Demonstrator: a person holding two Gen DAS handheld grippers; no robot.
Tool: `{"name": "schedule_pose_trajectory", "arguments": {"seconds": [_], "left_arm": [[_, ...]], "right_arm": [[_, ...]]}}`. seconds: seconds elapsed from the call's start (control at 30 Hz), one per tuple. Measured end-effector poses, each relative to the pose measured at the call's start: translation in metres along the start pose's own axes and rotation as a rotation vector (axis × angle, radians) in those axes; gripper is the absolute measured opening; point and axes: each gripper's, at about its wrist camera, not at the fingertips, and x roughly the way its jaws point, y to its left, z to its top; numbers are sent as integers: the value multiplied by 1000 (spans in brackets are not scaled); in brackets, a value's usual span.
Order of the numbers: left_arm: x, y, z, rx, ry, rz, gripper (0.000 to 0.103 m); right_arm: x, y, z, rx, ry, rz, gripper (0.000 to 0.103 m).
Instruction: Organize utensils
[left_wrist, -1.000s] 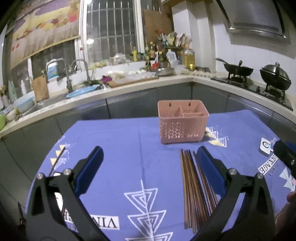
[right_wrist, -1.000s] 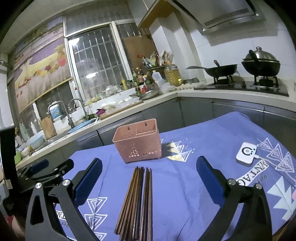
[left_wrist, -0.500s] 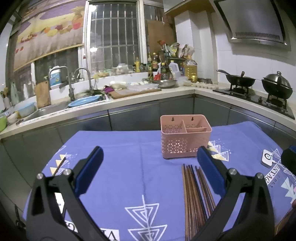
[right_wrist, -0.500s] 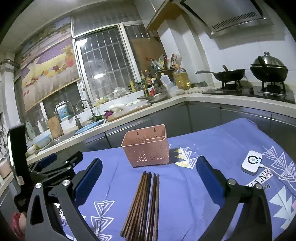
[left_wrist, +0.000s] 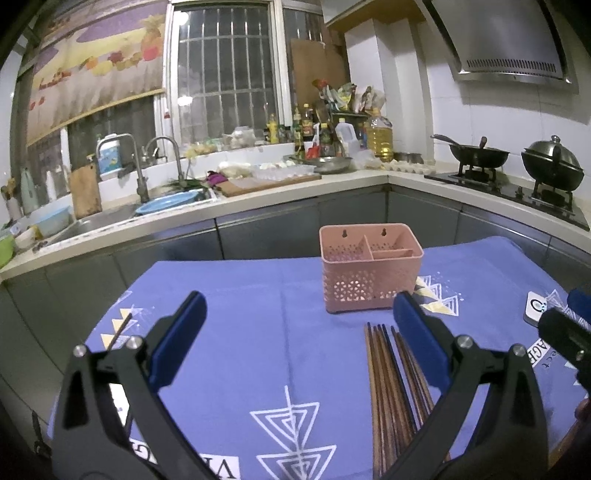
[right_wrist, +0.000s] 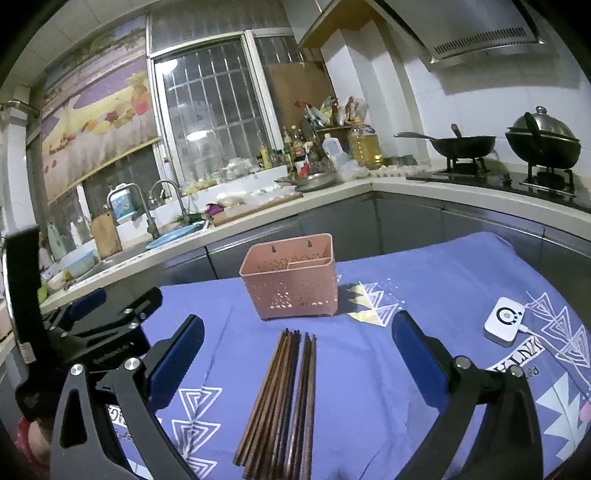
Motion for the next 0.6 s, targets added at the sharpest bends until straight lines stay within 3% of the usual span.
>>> {"name": "schedule_pose_trajectory", "arguments": {"seconds": [0.6], "left_arm": [[-10,-4,-4,12,-41,54,97]], "right_arm": [[-1,-4,-1,6,-11,-22,100]]}}
